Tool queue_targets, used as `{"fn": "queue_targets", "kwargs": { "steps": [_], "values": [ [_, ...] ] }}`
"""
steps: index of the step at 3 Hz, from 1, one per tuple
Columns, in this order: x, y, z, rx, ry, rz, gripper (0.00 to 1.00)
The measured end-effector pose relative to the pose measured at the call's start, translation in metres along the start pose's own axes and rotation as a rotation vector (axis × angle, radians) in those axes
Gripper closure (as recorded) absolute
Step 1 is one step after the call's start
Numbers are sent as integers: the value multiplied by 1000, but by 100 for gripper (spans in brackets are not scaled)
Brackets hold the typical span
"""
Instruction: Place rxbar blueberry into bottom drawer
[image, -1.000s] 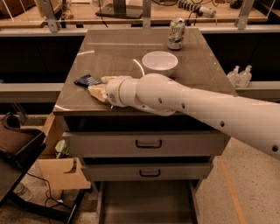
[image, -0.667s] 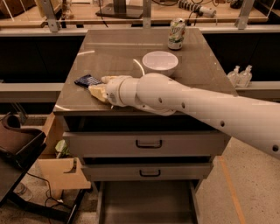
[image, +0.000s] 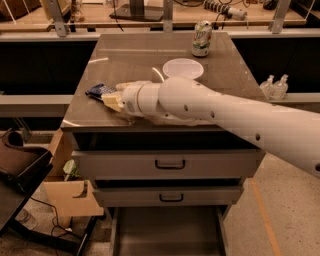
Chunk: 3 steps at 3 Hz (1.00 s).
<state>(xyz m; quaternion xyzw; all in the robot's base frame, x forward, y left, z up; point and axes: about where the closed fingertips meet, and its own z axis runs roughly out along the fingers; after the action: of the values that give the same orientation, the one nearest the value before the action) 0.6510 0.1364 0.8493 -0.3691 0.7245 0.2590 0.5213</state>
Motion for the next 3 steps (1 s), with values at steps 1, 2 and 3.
{"fn": "queue_targets", "kwargs": {
  "steps": [1, 2, 3],
  "values": [
    [-21, -3, -19, -13, -25, -18, 100],
    [-36, 1, -49, -43, -49, -29, 100],
    [-39, 10, -97, -65, -44, -39, 100]
  ]
}}
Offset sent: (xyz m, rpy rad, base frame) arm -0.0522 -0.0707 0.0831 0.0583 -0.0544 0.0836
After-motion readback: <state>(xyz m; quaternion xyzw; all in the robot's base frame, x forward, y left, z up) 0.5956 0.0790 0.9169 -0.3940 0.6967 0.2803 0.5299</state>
